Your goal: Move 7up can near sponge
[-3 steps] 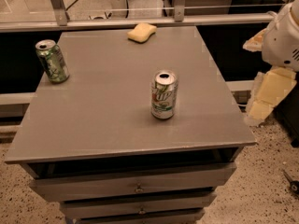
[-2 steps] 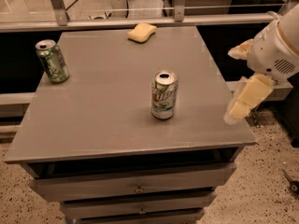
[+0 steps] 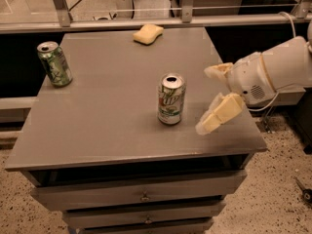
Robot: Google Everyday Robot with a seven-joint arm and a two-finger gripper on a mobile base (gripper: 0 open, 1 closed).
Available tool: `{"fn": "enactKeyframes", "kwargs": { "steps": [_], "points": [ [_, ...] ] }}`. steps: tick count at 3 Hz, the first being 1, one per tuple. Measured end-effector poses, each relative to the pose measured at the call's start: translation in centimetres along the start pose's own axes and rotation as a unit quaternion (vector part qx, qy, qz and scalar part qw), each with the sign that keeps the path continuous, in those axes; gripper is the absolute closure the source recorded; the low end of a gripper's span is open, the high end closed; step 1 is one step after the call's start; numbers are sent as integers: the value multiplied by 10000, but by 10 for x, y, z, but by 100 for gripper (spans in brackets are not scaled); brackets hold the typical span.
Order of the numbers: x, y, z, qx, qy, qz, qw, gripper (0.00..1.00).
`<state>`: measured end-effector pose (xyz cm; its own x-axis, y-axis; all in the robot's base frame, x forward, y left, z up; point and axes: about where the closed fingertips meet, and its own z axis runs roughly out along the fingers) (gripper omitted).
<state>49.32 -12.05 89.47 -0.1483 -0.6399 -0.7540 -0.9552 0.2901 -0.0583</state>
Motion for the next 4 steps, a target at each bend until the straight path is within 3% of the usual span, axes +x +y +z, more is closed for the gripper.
{"fn": "enactKeyframes", "kwargs": {
  "steps": [1, 2, 3, 4],
  "points": [
    [-12, 8, 26, -180, -664, -21, 9976, 0],
    [-22, 12, 52, -258, -1180, 34, 9927, 16],
    [-36, 10, 77, -192, -1643, 130, 9861, 49],
    [-37, 4, 80, -83, -1769, 182, 9840, 71]
  ]
}}
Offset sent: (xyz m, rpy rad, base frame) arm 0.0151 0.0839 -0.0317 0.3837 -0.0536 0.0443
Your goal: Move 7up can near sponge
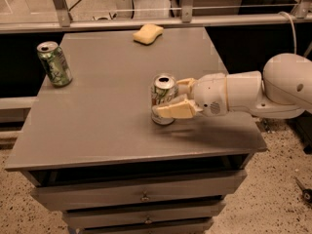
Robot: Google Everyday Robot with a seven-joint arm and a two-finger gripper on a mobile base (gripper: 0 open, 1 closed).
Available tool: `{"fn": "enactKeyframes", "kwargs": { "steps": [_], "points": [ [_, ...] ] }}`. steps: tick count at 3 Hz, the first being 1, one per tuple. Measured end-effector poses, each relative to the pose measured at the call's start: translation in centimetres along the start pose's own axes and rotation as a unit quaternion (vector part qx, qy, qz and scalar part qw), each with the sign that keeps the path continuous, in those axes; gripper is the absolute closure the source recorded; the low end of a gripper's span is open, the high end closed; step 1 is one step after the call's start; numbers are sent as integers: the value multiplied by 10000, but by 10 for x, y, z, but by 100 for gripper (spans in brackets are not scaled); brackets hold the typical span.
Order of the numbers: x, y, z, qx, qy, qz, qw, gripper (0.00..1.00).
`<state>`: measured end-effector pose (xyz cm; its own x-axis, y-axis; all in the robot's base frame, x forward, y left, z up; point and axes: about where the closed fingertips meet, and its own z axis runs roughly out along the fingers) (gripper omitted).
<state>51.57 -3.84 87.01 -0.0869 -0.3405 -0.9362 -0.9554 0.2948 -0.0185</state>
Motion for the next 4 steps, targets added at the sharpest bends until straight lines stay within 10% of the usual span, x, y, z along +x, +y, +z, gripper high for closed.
{"fn": "enactKeyframes", "kwargs": {
  "steps": [1, 2, 4],
  "points": [
    [-11, -17, -23, 286, -50, -130, 9995, 94],
    [-38, -41, -85, 749, -24, -321, 9967, 100],
    [-36, -54, -76, 877, -118, -298, 9956, 100]
  ]
}}
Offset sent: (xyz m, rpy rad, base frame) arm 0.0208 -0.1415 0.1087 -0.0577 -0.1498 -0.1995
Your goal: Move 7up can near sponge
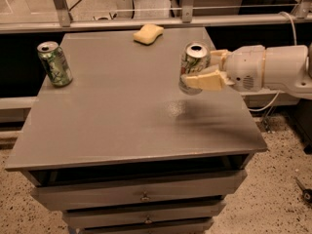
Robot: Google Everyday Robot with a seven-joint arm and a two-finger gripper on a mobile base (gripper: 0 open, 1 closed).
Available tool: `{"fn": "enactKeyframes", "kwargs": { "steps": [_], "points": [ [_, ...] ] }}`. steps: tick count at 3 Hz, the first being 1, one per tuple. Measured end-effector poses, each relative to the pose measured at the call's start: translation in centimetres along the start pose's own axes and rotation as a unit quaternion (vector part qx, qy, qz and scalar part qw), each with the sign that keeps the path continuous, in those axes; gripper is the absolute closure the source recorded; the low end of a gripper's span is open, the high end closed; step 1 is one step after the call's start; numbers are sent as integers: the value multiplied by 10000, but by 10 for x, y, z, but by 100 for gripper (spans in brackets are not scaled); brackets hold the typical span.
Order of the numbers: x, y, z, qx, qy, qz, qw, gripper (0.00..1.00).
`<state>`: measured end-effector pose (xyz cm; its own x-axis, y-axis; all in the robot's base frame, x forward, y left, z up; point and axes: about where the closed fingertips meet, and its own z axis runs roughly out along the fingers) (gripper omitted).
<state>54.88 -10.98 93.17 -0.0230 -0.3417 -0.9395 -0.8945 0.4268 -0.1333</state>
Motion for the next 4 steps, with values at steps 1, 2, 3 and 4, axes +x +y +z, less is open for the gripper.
{"fn": "enactKeyframes", "kwargs": {
  "steps": [1, 2, 3, 4],
  "points": [
    [6, -47, 24, 397, -178, 76, 9990, 100],
    [7, -115, 59, 871, -354, 99, 9955, 100],
    [-2, -173, 96, 1107, -411, 6, 9930, 100],
    [-9, -213, 126, 1192, -405, 17, 9920, 100]
  ]
}}
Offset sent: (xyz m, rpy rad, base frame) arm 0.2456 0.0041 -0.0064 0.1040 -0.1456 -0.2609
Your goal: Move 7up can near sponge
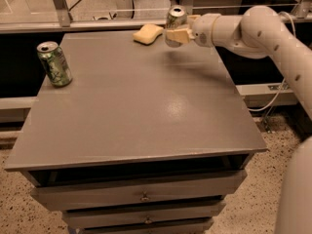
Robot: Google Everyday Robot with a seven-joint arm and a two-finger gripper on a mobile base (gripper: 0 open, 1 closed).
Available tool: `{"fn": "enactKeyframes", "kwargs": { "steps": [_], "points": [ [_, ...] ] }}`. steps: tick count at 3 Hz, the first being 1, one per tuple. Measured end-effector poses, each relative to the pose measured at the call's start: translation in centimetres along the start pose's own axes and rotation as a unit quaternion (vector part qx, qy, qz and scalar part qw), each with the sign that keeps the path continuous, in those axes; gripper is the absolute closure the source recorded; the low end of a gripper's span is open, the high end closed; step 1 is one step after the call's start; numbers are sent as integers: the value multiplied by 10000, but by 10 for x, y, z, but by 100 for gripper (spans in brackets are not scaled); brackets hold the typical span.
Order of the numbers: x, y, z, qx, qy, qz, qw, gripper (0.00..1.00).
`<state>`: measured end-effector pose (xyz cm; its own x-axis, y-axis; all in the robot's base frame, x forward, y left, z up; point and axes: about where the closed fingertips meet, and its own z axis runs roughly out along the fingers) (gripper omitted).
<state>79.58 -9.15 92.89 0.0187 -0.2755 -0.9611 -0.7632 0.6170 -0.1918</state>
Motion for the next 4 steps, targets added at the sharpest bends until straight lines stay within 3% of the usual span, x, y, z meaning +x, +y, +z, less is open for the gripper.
{"fn": "enactKeyframes", "kwargs": {
  "steps": [2, 3, 4],
  "points": [
    [14, -31, 48, 137, 166, 71, 9997, 100],
    [18, -37, 64, 161, 153, 127, 9997, 86],
    [23, -35, 83, 24, 162, 254, 9995, 55]
  ]
}}
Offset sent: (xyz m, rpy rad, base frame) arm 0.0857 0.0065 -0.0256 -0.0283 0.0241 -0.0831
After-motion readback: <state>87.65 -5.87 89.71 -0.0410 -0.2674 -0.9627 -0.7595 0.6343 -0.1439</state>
